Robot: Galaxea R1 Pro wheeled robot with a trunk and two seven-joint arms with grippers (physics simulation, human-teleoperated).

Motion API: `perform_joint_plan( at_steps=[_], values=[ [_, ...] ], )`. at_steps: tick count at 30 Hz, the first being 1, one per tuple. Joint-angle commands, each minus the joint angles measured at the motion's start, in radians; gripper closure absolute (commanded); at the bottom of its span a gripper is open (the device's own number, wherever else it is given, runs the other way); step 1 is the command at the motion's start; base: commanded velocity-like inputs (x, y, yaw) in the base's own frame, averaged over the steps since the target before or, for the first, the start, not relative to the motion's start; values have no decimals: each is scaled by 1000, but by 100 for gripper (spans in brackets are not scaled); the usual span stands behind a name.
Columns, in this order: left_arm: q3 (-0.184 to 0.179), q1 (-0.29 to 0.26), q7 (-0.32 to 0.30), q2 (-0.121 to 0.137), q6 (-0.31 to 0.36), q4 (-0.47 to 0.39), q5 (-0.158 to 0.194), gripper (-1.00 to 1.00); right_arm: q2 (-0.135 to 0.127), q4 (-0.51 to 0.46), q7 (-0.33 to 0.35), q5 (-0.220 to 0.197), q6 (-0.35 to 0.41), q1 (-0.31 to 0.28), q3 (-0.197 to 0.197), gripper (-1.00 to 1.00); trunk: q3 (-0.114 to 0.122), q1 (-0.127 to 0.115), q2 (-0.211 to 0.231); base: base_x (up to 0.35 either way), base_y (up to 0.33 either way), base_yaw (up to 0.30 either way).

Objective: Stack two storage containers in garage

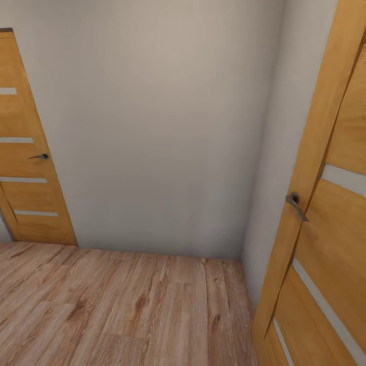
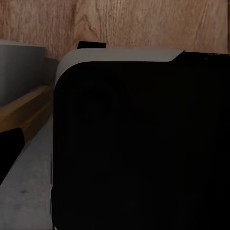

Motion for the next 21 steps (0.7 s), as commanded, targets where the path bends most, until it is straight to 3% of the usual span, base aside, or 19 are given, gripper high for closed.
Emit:
perform_joint_plan(
  at_steps=[1, 12, 21],
  values=[
    [1, -1, -3, 0, -3, 1, 7, -100, 0, 0, 4, -11, -2, 0, 7, -100, -1, 0, -1, 0, -125, 0],
    [1, -1, -2, 0, -3, 1, 7, -100, -2, 0, 4, -11, -2, 0, 7, -100, -1, 0, -1, 5, -22, 0],
    [1, -1, -3, 0, -3, 1, 7, -100, -2, 0, 4, -11, -2, -1, 7, -100, -1, 0, -1, 281, 0, 0]
  ],
)
